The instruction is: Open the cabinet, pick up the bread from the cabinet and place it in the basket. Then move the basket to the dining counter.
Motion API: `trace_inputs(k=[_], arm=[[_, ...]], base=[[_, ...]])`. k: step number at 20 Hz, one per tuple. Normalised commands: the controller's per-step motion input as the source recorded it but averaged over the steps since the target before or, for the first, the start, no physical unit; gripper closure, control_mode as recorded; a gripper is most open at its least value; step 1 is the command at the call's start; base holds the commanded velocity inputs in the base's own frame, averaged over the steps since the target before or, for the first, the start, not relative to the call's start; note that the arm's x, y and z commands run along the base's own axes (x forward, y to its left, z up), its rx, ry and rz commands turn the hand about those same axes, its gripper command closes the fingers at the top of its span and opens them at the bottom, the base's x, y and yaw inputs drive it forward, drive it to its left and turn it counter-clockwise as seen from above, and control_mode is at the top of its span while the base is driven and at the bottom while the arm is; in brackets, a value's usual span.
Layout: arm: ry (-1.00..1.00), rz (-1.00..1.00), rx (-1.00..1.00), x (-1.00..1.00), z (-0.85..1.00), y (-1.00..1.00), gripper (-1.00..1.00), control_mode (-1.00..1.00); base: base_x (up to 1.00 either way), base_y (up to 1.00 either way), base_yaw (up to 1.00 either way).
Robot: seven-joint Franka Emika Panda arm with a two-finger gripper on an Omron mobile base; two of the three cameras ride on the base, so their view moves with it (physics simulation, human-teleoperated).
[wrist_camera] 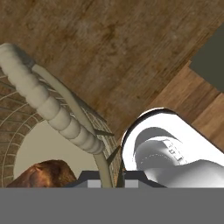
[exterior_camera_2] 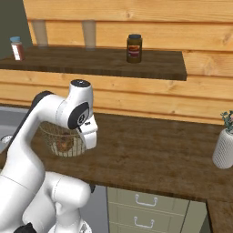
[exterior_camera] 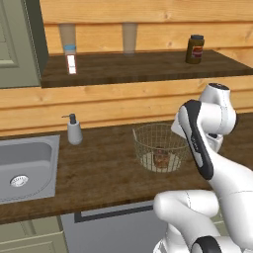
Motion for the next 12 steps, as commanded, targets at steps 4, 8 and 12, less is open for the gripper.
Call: trace_inputs(k=[4, 8, 12], arm=[[0.00, 0.00, 0.00, 0.00, 0.00, 0.00, 1.00, 1.00], [0.00, 0.00, 0.00, 0.00, 0.00, 0.00, 1.00, 1.00], [0.00, 0.00, 0.00, 0.00, 0.00, 0.00, 1.00, 1.00]], base=[[0.00, 0.00, 0.00], [-0.26, 0.20, -0.45], [-0.48, 0.02, -0.83]])
